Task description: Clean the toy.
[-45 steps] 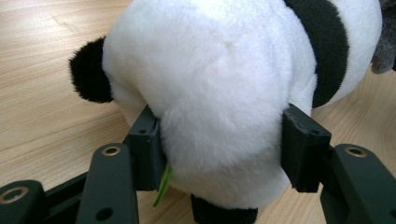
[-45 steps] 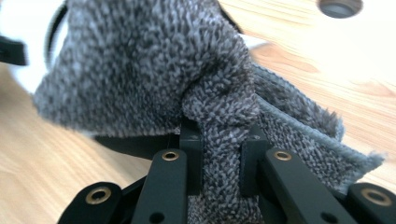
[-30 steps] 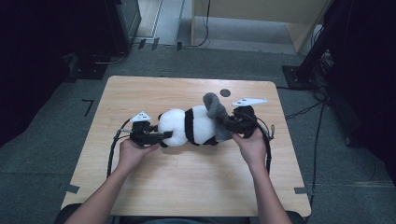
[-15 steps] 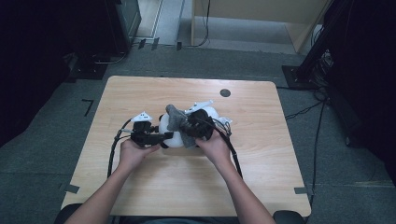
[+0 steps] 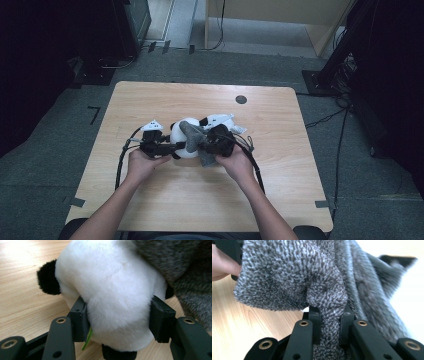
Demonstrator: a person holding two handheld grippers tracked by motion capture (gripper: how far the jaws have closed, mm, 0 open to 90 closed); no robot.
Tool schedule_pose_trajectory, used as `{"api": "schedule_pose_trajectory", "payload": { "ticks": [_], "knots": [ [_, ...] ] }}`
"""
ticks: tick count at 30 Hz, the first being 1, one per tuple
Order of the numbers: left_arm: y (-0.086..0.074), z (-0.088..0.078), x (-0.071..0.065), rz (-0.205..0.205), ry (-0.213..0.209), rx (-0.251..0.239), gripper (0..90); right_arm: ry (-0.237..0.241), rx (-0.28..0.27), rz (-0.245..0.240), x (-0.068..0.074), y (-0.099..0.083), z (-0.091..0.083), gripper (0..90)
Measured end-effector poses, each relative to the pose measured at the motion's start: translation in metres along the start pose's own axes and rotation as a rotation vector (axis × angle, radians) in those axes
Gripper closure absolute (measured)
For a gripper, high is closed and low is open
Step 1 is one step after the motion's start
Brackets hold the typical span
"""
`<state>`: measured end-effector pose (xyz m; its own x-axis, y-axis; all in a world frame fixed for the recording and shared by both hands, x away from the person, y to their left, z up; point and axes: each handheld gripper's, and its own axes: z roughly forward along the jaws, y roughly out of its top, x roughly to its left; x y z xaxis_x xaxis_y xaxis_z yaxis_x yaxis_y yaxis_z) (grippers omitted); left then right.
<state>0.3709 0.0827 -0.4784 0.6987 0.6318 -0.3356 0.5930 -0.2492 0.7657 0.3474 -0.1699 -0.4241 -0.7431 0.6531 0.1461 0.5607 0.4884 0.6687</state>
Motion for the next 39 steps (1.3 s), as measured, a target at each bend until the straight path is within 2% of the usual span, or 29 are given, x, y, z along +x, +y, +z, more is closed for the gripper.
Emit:
{"api": "schedule_pose_trajectory", "payload": {
  "ticks": [3, 8, 18, 22, 28, 31, 35, 39],
  "knots": [
    [0.0, 0.0, 0.0, 0.003, -0.001, 0.005, 43.6, 0.004, 0.0, 0.02, -0.006, -0.007, -0.009, 78.8],
    [0.001, 0.0, 0.0, 0.003, -0.002, 0.012, 43.8, -0.03, -0.002, 0.03, -0.014, -0.016, -0.027, 78.7],
    [0.001, 0.0, 0.001, -0.003, -0.007, 0.012, 44.3, -0.081, -0.042, 0.131, -0.044, -0.037, -0.057, 78.2],
    [0.002, 0.0, 0.001, -0.003, -0.008, 0.011, 44.3, -0.085, -0.062, 0.171, -0.055, -0.047, -0.059, 78.2],
    [0.002, 0.0, 0.002, -0.005, -0.01, 0.009, 44.2, -0.134, -0.053, 0.217, -0.069, -0.057, -0.062, 78.2],
    [0.003, 0.0, 0.003, -0.006, -0.01, 0.01, 44.2, -0.15, -0.044, 0.254, -0.078, -0.063, -0.06, 78.2],
    [0.004, -0.001, 0.004, -0.004, -0.011, 0.009, 44.2, -0.14, -0.029, 0.291, -0.087, -0.07, -0.054, 78.3],
    [0.004, -0.001, 0.006, -0.006, -0.008, 0.003, 44.0, -0.163, 0.001, 0.308, -0.095, -0.075, -0.051, 78.3]
  ]
}}
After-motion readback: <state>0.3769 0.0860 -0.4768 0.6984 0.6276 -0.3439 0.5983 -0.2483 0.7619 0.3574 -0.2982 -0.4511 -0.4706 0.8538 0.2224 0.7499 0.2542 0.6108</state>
